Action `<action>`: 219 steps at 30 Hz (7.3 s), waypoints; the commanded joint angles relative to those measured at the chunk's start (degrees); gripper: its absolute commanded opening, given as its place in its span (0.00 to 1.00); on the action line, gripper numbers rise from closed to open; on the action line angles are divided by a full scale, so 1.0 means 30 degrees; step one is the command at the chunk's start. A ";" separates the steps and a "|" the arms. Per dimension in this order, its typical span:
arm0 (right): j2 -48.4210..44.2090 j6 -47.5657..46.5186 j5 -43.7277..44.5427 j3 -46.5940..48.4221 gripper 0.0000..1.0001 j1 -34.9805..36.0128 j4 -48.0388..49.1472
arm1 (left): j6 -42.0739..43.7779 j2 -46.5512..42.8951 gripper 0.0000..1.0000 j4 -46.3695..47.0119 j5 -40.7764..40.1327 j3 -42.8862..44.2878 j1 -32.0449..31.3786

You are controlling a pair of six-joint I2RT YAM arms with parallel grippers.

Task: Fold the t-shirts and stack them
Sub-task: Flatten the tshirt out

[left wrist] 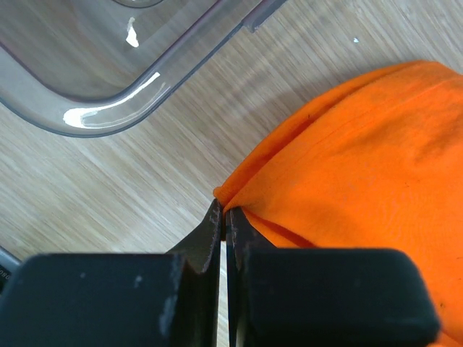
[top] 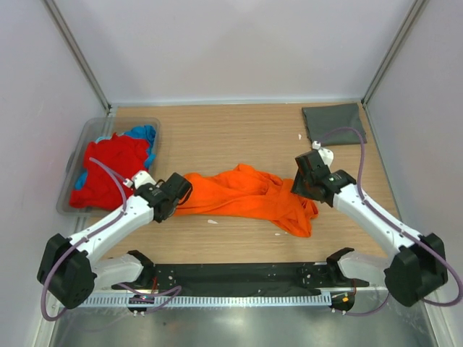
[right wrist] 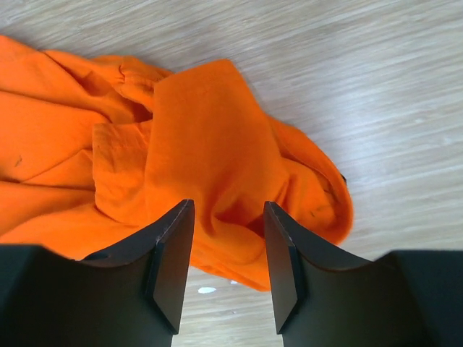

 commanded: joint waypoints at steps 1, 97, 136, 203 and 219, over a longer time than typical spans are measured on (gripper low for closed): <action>0.1602 -0.0304 -0.0755 0.1223 0.49 -0.0235 0.1361 | 0.0284 -0.0896 0.00 0.0264 -0.1073 -0.0248 0.0045; 0.5821 -0.5896 -1.1449 -0.1092 0.40 -0.1615 1.0472 | 0.7140 -0.0635 0.00 0.4542 0.4816 -0.0718 0.6109; 0.4976 -0.4870 -0.3386 0.3543 0.36 -0.0256 0.2651 | 0.7345 -0.0136 0.00 0.4981 0.4581 -0.0981 0.6109; 0.7348 -0.6308 -0.7228 0.0727 0.34 -0.3487 0.6136 | 0.7462 0.0361 0.00 0.4806 0.4318 -0.0337 0.6080; 0.6323 -0.6191 -0.8048 0.0229 0.31 -0.4308 0.6370 | 0.7433 0.0479 0.00 0.4747 0.4259 -0.0308 0.6080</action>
